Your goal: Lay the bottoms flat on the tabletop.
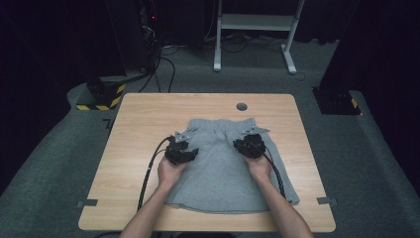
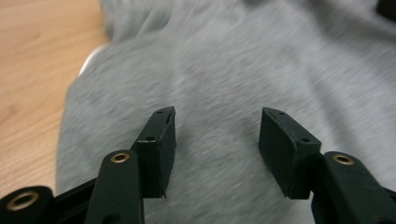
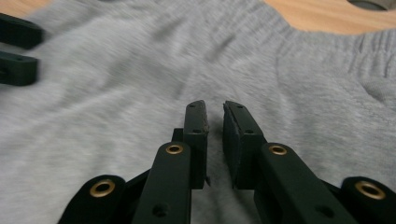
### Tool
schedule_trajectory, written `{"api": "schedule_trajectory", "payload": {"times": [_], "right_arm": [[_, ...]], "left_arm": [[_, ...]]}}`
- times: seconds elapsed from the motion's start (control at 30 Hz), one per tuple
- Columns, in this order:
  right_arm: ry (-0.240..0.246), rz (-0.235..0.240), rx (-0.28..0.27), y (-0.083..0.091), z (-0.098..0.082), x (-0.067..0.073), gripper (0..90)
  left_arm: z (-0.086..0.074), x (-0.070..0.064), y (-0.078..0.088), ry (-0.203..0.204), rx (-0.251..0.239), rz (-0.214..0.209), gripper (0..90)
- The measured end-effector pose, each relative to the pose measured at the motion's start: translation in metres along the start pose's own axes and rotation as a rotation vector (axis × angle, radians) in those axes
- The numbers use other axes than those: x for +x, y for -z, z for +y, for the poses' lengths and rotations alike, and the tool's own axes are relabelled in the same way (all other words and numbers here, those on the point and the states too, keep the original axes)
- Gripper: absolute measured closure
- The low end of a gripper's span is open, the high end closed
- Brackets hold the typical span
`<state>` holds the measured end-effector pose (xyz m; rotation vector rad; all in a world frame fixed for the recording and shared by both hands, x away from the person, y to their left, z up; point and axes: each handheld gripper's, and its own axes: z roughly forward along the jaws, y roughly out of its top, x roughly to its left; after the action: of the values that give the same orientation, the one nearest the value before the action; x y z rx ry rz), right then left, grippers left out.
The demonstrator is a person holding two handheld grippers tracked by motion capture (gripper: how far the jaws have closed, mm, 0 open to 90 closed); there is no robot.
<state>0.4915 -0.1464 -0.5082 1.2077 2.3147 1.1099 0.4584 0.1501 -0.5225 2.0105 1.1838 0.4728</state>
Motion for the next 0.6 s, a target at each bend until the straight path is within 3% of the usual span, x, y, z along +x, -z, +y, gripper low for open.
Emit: {"api": "schedule_trajectory", "payload": {"times": [0.07,0.13,0.23,0.33,0.37,0.4,0.47,0.6], "right_arm": [[0.003,-0.016,0.015,-0.003,0.0,-0.002,79.6],[0.009,-0.099,0.075,-0.004,-0.004,-0.016,80.1],[-0.027,-0.104,0.075,0.002,-0.008,-0.027,79.1],[-0.003,-0.111,0.05,0.015,-0.006,-0.031,76.0],[0.004,-0.13,0.014,0.025,-0.004,-0.031,73.8],[0.004,-0.13,0.014,0.025,-0.004,-0.031,73.8],[-0.016,-0.139,-0.022,0.034,-0.002,-0.036,72.8],[-0.037,-0.175,0.023,0.037,-0.007,-0.046,72.7]], "left_arm": [[-0.001,0.002,0.001,0.0,-0.002,0.005,46.1],[-0.005,0.008,0.004,0.003,-0.008,0.02,46.1],[-0.007,0.01,0.006,0.005,-0.016,0.03,46.2],[-0.004,0.01,0.007,0.002,0.007,0.029,44.6],[0.001,0.006,0.007,-0.004,-0.002,0.025,44.1],[0.001,0.006,0.007,-0.004,-0.002,0.025,44.1],[0.004,0.001,0.009,-0.013,-0.047,0.024,44.2],[0.013,0.002,-0.003,-0.002,-0.025,0.017,44.4]]}}
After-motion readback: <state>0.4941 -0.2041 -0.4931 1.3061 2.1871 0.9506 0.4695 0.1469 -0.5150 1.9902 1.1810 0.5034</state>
